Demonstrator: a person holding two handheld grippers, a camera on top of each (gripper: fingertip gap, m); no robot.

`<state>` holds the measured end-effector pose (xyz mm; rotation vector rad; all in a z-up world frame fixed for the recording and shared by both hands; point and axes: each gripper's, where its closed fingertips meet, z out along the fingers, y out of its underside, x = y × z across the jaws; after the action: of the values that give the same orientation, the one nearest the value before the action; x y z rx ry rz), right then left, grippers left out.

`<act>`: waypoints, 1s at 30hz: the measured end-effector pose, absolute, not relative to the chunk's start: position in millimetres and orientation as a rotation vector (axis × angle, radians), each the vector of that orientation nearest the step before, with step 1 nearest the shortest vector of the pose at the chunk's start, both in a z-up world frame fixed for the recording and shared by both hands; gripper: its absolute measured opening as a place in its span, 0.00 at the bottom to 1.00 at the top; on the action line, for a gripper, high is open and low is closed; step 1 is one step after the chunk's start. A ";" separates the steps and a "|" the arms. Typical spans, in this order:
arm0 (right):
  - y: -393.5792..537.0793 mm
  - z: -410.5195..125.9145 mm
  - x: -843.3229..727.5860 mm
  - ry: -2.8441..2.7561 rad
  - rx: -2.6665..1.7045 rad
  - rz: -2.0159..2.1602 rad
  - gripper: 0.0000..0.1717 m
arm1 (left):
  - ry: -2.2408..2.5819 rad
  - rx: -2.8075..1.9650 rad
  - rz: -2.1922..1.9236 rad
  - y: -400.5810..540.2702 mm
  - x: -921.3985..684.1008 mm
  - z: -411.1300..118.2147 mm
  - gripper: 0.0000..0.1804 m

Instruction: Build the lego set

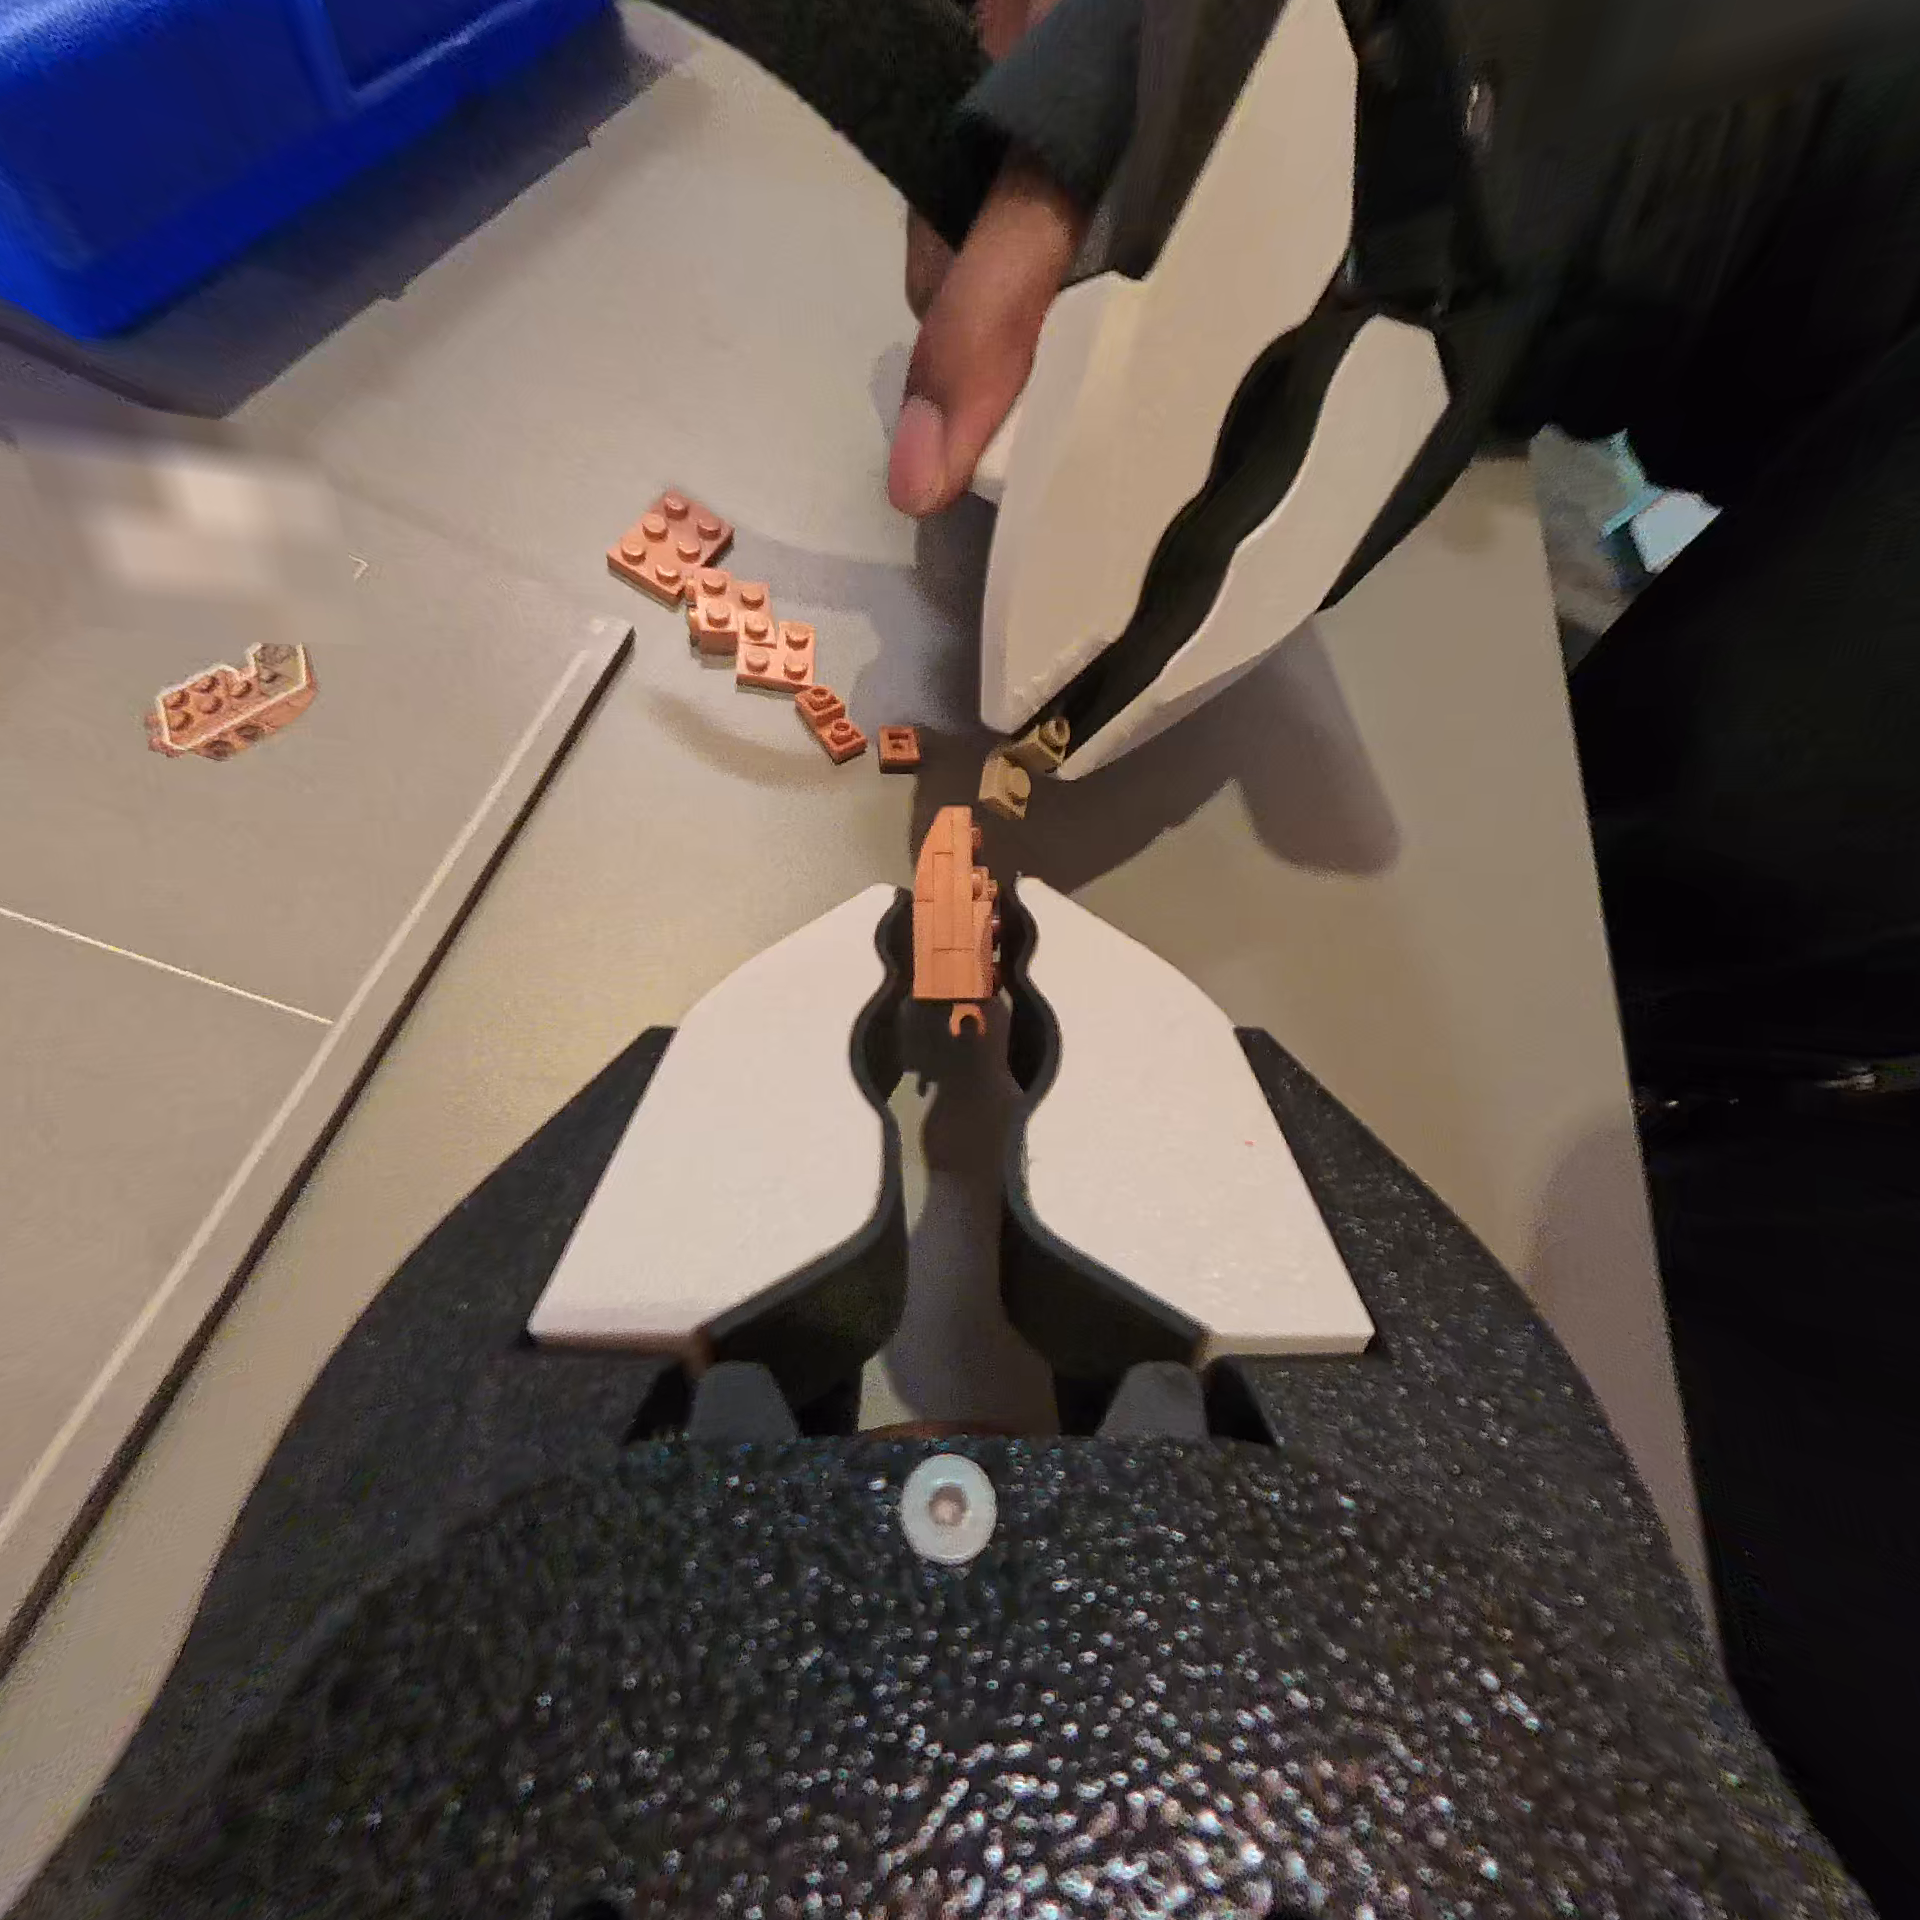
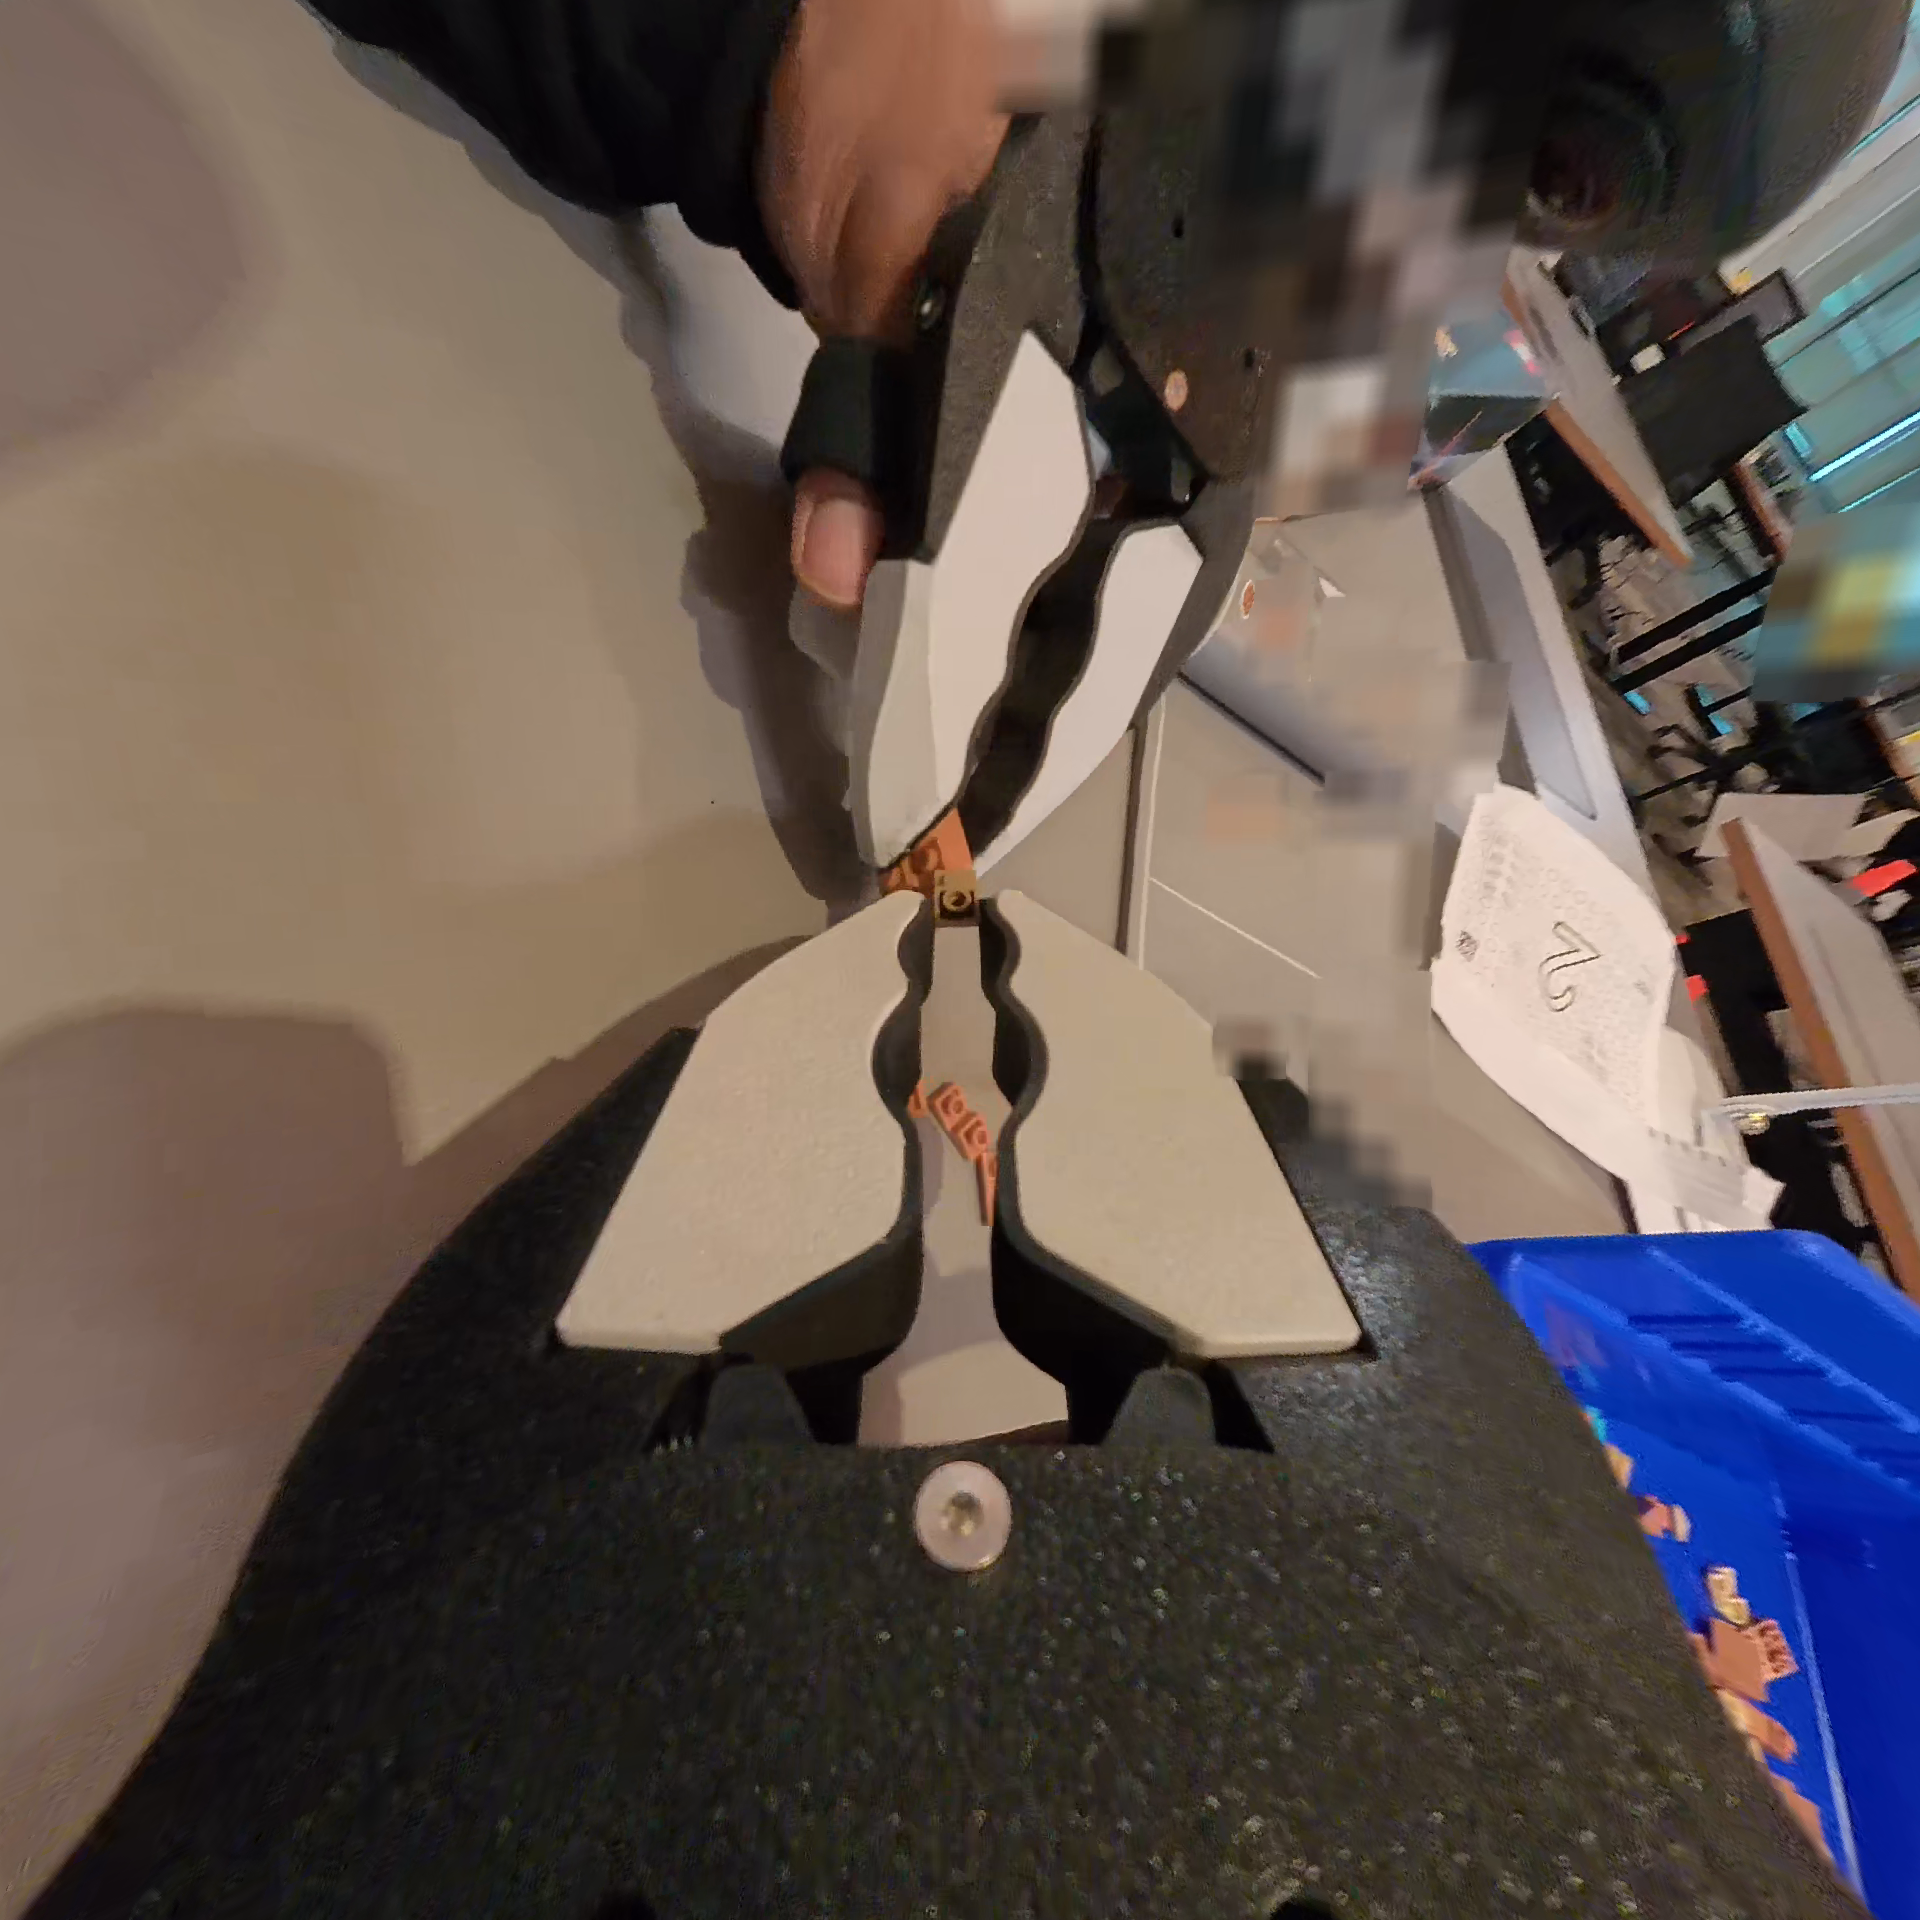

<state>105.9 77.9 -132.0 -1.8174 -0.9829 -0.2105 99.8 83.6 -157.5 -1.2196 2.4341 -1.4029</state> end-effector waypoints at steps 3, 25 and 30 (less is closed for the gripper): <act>78.6 -133.0 105.5 -1.015 -1.792 -0.267 0.05 | 2.420 -1.260 -1.472 82.5 98.8 -153.3 0.08; 79.2 -141.1 101.7 -1.260 -1.625 -0.634 0.05 | 2.459 -1.184 -1.264 83.0 95.9 -155.3 0.08; 82.9 -145.2 105.0 -1.335 -1.577 -0.818 0.05 | 2.430 -1.274 -1.245 86.2 97.5 -158.8 0.08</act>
<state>105.0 82.9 -145.2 -1.5773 -1.3351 -0.8185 97.5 86.2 -158.8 -1.2741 2.4305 -1.2448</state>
